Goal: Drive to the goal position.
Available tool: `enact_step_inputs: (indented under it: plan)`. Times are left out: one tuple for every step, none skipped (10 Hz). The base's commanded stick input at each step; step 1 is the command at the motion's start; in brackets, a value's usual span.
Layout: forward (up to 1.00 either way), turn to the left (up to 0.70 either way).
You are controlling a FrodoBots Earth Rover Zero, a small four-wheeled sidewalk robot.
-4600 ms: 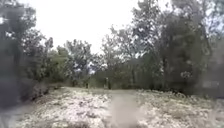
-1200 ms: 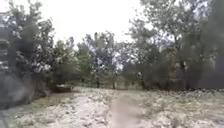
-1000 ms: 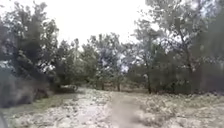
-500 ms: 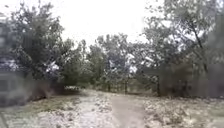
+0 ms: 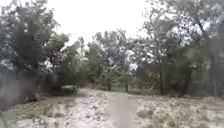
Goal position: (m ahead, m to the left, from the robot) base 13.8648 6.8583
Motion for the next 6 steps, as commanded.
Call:
enact_step_inputs:
  plan:
    - [0.85, 0.00]
    - [0.85, 0.00]
    - [0.85, 0.00]
    - [0.85, 0.05]
    - [0.85, 0.24]
    - [0.85, 0.33]
